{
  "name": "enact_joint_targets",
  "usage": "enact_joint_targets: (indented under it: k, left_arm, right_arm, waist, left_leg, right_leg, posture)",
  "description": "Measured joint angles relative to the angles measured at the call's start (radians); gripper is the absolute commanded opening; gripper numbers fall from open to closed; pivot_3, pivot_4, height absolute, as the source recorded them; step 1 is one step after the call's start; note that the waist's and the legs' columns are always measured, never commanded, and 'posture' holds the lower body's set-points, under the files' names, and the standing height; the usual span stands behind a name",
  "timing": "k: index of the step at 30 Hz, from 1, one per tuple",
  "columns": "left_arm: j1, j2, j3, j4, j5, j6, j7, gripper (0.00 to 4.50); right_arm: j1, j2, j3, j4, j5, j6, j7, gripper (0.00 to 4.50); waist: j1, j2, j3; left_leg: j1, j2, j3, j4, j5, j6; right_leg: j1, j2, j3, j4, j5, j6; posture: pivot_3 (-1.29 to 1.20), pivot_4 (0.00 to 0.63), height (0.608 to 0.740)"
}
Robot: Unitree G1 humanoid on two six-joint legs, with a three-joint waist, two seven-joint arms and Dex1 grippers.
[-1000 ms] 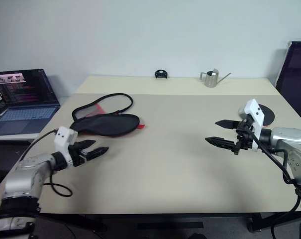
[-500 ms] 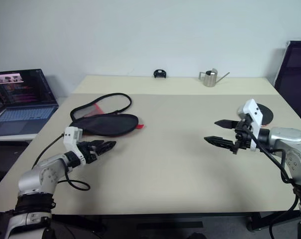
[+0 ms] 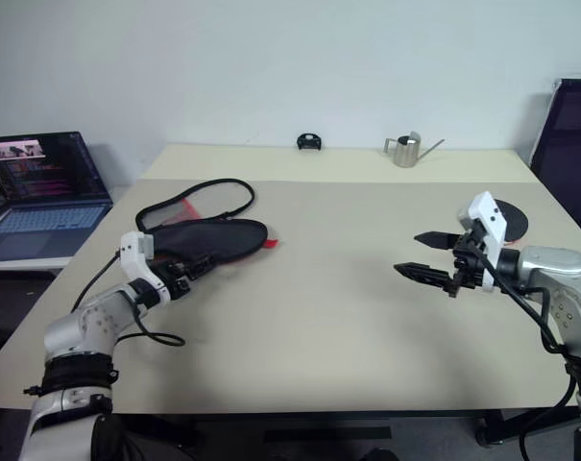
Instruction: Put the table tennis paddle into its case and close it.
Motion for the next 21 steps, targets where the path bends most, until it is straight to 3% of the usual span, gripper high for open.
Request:
enact_joint_targets:
  k: [3,6,15,19,21]
  left_arm:
    - [-0.023,-0.017,0.002,0.039,0.002,-0.008,0.013,4.10]
    - [-0.056,-0.039,0.002,0.088,0.005,-0.019,0.028,3.50]
    - [-0.112,-0.123,0.047,0.085,-0.045,0.009,0.104,0.20]
    - [-0.090,-0.212,0.092,-0.067,-0.125,0.088,0.215,0.06]
    - [-0.085,-0.310,0.152,-0.171,-0.203,0.143,0.337,0.06]
  right_arm:
    - [0.000,0.000,0.000,-0.004,0.001,0.002,-0.002,4.47]
    - [0.000,0.000,0.000,-0.007,0.001,0.005,-0.004,4.50]
    - [0.014,0.000,-0.025,-0.041,0.020,0.029,-0.031,4.50]
    - [0.030,-0.002,-0.030,-0.060,0.034,0.041,-0.041,4.50]
    - [0.038,-0.003,-0.033,-0.065,0.038,0.044,-0.042,4.50]
  waist:
    - [0.001,0.000,0.000]
    - [0.004,-0.001,0.000]
    - [0.008,-0.003,0.002]
    - [0.014,-0.006,0.003]
    - [0.019,-0.007,0.004]
  left_leg:
    - [0.000,0.000,0.000,0.000,0.000,0.000]
    - [0.000,0.000,0.000,0.000,0.000,0.000]
    - [-0.001,0.000,0.000,0.000,0.000,-0.001]
    - [-0.001,0.000,-0.001,0.001,0.000,-0.001]
    - [-0.002,0.000,-0.001,0.002,0.000,-0.001]
  right_leg:
    - [0.000,0.000,0.000,0.000,0.000,0.000]
    - [0.000,0.000,0.000,0.000,0.000,0.000]
    - [0.000,0.000,0.000,0.000,0.000,0.000]
    - [0.000,0.000,0.000,-0.001,0.000,0.000]
    - [0.000,0.000,0.000,-0.001,0.000,0.000]
  posture:
    - [0.00,0.150,0.740]
    - [0.00,0.150,0.740]
    - [0.00,0.150,0.740]
    - [0.00,0.150,0.740]
    - [0.00,0.150,0.740]
